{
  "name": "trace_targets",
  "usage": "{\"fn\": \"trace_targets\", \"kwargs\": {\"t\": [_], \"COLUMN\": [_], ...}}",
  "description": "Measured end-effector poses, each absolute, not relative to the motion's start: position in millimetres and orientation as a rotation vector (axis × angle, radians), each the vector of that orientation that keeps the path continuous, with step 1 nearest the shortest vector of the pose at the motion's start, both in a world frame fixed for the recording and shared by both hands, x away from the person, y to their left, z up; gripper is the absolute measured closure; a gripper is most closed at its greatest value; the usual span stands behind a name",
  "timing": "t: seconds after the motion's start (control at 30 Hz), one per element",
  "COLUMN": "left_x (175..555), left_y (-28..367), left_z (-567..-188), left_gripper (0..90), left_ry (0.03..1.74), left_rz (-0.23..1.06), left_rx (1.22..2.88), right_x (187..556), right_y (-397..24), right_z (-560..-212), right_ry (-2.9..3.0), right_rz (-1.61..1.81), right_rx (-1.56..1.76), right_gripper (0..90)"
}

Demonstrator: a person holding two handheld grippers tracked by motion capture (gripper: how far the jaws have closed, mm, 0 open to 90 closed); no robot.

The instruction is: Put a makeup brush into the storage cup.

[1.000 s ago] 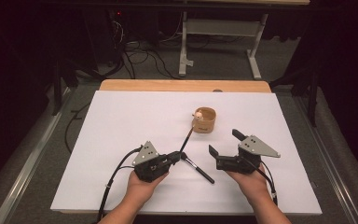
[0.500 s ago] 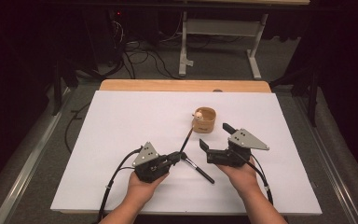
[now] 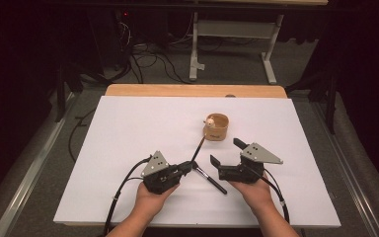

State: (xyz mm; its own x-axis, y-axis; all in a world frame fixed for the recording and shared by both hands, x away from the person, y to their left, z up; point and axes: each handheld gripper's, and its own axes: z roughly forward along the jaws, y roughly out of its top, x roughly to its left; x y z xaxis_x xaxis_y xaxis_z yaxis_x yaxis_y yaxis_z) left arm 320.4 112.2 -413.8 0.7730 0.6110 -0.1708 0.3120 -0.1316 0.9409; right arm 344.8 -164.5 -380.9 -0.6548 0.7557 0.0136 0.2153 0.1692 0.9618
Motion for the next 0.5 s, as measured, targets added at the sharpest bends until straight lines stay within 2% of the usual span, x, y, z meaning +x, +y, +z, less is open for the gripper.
{"fn": "trace_targets", "kwargs": {"t": [0.5], "left_x": [318.1], "left_y": [104.0], "left_z": [-418.1], "left_gripper": [83.9], "left_ry": [0.705], "left_rz": [0.293], "left_rx": [1.758], "right_x": [343.2], "right_y": [-160.0], "right_z": [-391.5], "right_ry": [2.042], "right_rz": [1.574], "right_rx": [0.957], "right_gripper": [11.1]}}
